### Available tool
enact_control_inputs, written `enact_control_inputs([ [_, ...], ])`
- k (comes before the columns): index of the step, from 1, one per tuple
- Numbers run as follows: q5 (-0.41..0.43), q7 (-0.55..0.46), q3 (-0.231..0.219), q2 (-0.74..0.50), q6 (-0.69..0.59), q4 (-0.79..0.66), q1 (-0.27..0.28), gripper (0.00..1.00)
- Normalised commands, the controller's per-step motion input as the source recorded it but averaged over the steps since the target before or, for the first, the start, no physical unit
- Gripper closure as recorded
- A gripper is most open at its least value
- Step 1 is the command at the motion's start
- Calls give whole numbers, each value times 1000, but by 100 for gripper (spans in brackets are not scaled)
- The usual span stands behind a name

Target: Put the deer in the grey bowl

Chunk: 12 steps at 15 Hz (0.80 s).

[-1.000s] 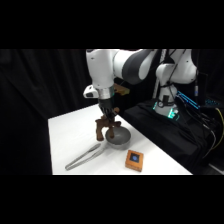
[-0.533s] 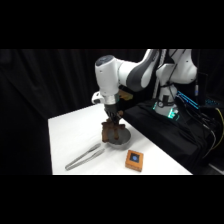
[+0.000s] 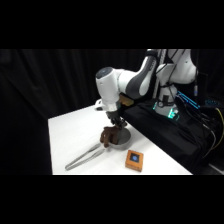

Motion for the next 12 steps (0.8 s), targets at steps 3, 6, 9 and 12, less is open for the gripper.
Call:
enact_control_inputs([
  [3, 58, 27, 39, -79, -13, -21, 8, 0],
  [6, 25, 71, 33, -253, -110, -31, 28, 0],
  [9, -16, 109, 29, -391, -228, -13, 45, 0],
  [12, -41, 119, 30, -402, -292, 68, 38, 0],
])
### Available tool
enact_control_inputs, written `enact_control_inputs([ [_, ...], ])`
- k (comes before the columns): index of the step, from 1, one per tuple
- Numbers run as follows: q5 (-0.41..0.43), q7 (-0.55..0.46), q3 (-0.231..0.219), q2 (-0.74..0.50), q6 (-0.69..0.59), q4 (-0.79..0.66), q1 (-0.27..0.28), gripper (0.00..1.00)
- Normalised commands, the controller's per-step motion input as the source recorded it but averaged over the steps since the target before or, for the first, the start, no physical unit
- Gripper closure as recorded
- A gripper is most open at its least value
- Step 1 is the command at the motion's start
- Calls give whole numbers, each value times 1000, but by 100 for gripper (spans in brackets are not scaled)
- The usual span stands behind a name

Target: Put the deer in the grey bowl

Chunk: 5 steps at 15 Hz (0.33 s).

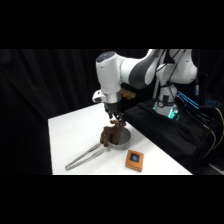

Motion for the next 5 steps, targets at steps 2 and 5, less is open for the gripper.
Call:
enact_control_inputs([
  [2, -20, 81, 29, -307, -261, 166, 18, 0],
  [5, 65, 24, 22, -150, -194, 226, 1, 0],
])
